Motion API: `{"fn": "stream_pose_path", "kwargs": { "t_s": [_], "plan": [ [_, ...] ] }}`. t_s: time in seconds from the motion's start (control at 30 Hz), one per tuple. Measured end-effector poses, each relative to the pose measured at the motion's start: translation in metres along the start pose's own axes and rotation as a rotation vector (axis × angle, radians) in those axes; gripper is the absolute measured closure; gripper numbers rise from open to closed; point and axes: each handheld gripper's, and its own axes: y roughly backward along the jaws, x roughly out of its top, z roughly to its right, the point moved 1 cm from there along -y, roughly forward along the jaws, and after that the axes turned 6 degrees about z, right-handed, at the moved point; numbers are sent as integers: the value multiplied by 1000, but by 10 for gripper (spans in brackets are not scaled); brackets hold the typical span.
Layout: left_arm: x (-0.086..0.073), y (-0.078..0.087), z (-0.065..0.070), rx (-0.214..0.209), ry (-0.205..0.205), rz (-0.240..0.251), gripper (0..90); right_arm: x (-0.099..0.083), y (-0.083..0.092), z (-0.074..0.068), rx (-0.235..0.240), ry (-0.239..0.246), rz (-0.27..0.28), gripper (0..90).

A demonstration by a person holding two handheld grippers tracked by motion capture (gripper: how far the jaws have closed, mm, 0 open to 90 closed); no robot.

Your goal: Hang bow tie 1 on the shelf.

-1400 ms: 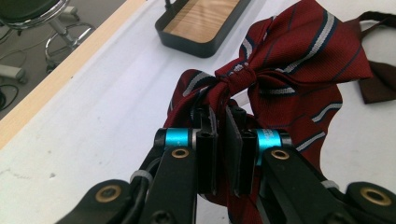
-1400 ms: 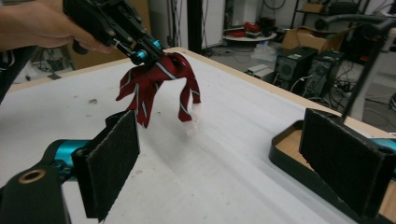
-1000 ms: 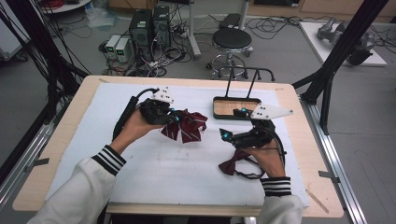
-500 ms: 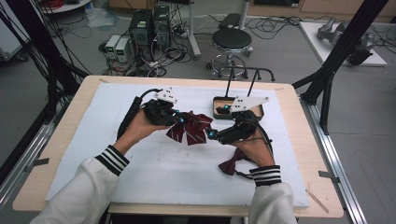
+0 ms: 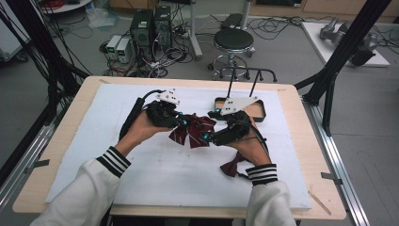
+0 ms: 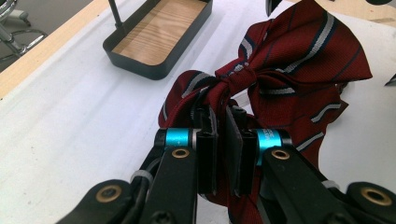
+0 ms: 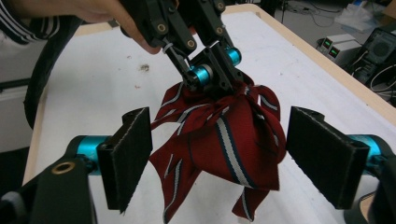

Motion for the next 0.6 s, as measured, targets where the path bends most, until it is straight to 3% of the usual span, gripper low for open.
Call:
{"fn": "stream_pose_path", "kwargs": {
  "t_s": [0.6],
  "plan": [
    [5, -1, 2, -2, 12, 2, 829, 2, -9, -5, -38, 85, -69, 361]
  ]
}}
